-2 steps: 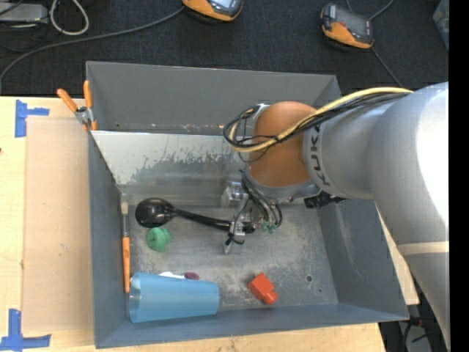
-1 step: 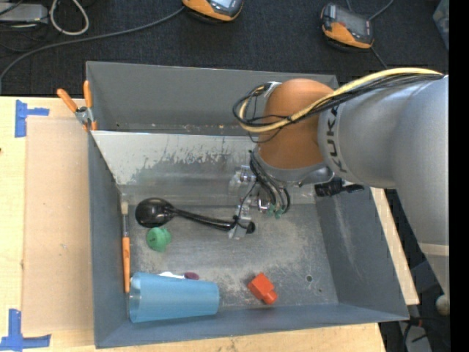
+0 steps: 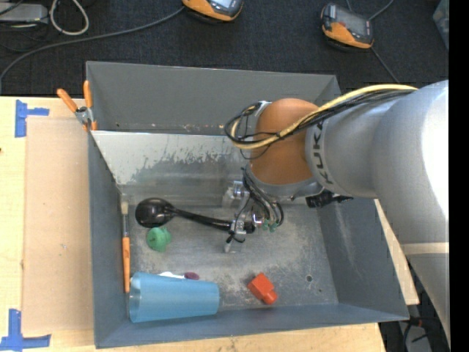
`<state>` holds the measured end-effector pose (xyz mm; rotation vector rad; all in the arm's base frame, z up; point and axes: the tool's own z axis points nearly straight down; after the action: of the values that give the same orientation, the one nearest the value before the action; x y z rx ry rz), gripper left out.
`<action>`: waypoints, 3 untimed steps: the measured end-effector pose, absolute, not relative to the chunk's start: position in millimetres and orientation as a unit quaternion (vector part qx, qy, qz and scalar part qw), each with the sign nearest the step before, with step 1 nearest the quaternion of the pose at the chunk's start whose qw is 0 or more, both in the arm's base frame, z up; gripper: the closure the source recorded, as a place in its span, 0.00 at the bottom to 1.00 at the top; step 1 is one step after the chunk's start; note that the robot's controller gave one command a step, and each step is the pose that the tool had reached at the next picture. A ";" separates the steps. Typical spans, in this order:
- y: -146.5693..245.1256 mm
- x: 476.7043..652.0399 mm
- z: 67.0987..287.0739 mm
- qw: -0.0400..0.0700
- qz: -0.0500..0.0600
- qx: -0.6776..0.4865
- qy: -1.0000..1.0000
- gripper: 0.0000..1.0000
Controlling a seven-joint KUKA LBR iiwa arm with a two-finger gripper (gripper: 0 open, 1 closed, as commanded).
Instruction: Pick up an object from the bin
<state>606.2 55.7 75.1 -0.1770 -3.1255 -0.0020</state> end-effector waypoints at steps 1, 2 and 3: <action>66.3 596.6 69.9 -0.004 -0.002 -0.156 -0.988 0.00; 56.0 606.5 75.0 0.004 -0.001 -0.062 -0.998 1.00; 56.0 606.4 75.0 0.004 -0.001 -0.062 -0.998 1.00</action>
Offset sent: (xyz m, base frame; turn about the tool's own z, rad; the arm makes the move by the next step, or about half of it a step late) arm 0.0001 0.0002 0.0003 0.0108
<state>606.4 56.0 75.0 -0.1948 -3.1275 -0.0030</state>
